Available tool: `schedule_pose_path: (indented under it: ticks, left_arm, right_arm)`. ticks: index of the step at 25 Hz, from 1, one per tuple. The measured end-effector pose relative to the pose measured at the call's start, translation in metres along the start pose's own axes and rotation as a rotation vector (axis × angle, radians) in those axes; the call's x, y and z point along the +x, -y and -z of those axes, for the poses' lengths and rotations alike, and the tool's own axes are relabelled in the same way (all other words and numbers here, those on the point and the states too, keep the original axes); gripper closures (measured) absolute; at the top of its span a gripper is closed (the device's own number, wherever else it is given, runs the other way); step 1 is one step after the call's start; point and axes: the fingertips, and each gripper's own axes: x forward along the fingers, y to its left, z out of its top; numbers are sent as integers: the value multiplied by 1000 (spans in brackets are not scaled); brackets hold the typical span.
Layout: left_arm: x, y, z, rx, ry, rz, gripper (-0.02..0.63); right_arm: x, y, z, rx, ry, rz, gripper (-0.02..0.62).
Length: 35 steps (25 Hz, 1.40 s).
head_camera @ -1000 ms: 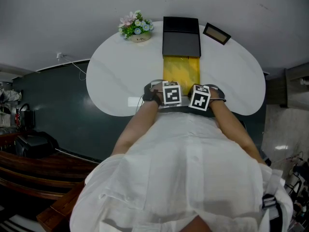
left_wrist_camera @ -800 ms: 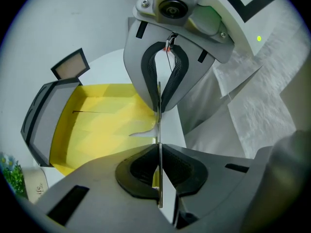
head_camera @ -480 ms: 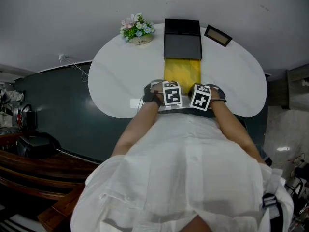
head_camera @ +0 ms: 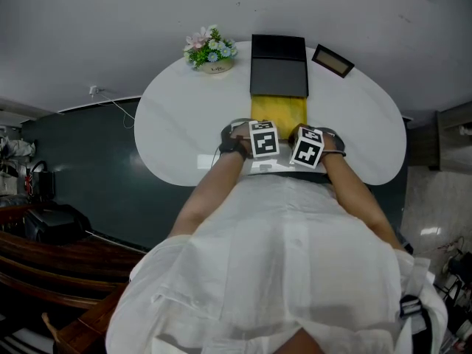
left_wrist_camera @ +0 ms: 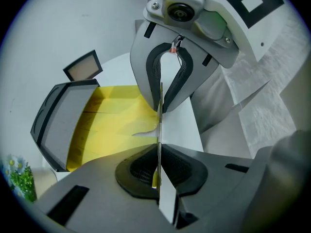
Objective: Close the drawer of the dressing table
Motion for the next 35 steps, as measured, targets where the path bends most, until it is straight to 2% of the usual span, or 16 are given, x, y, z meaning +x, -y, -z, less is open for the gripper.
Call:
schedule_pose_path:
  ticks: [17, 35]
  left_arm:
    - [1, -29, 1, -15, 15, -2, 572]
    - [-2, -70, -2, -19, 41, -33, 572]
  right_arm:
    - [6, 28, -3, 15, 3, 17, 571]
    - [8, 70, -3, 28, 3, 81, 568]
